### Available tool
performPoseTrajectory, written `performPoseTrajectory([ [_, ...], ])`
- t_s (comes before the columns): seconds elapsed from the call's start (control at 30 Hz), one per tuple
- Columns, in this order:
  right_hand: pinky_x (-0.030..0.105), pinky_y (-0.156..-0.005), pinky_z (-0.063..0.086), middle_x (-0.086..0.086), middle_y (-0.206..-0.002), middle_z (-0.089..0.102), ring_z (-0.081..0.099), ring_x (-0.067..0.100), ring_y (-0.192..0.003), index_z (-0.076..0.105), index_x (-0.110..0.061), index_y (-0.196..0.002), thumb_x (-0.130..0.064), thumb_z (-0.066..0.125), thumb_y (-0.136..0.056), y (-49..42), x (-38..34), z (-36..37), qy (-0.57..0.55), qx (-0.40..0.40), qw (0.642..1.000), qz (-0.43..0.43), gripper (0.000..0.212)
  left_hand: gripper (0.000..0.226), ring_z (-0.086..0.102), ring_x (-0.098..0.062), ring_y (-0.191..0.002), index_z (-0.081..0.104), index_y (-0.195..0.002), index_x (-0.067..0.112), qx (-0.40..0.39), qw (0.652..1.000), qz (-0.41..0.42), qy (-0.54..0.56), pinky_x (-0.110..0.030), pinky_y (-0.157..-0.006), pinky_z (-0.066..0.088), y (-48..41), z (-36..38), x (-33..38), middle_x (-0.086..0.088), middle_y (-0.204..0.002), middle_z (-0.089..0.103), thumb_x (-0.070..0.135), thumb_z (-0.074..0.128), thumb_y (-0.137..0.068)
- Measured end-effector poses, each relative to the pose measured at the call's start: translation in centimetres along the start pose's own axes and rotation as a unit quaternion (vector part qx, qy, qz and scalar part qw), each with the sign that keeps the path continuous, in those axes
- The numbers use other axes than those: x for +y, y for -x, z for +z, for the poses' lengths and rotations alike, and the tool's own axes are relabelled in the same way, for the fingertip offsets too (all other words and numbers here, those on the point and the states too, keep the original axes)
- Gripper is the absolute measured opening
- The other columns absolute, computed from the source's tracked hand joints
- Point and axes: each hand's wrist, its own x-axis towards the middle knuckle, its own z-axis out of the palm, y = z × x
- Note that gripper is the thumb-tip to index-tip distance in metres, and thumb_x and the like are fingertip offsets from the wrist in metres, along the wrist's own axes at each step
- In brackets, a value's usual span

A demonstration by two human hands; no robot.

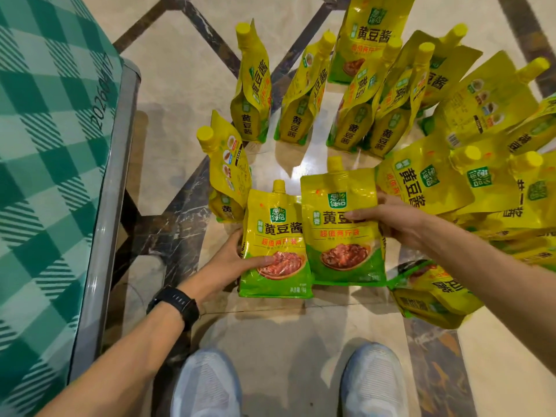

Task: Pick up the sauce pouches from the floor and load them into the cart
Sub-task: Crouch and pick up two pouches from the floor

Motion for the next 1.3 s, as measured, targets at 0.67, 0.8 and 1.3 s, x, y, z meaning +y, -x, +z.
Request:
performPoseTrajectory([
  [0.67,0.037,-0.08,0.06,0.01,-0.109,0.074,0.073,0.027,-0.094,0.064,-0.011,-0.123,-0.015,0.079,-0.068,-0.1,3.2,0.9,-0.06,-0.07,0.994,0.066,0.058,0.05,0.073,-0.022,-0.104,0.062,-0.119,0.017,-0.013,0.989,-0.053,0.136,-0.031,-0.081,0.06,-0.9,0.2,1.5,-0.004,-0.111,0.076,0.016,0.078,-0.072],
  [0.8,0.037,-0.078,0.06,0.009,-0.107,0.075,0.073,0.026,-0.093,0.064,-0.013,-0.121,-0.014,0.079,-0.07,0.0,3.8,1.6,-0.068,-0.055,0.995,0.054,0.053,0.064,0.074,-0.023,-0.098,0.057,-0.125,0.018,0.031,0.986,-0.067,0.148,-0.037,-0.082,0.058,-1.3,0.9,1.4,-0.005,-0.111,0.076,0.02,0.083,-0.067],
  [1.3,0.039,-0.076,0.06,0.011,-0.106,0.075,0.073,0.029,-0.094,0.064,-0.012,-0.118,-0.005,0.078,-0.062,2.3,2.3,0.4,-0.077,-0.035,0.996,0.016,0.057,0.076,0.073,-0.024,-0.102,0.053,-0.134,0.02,0.017,0.982,-0.056,0.181,-0.038,-0.082,0.059,1.1,1.6,1.6,-0.005,-0.114,0.075,0.01,0.082,-0.064],
])
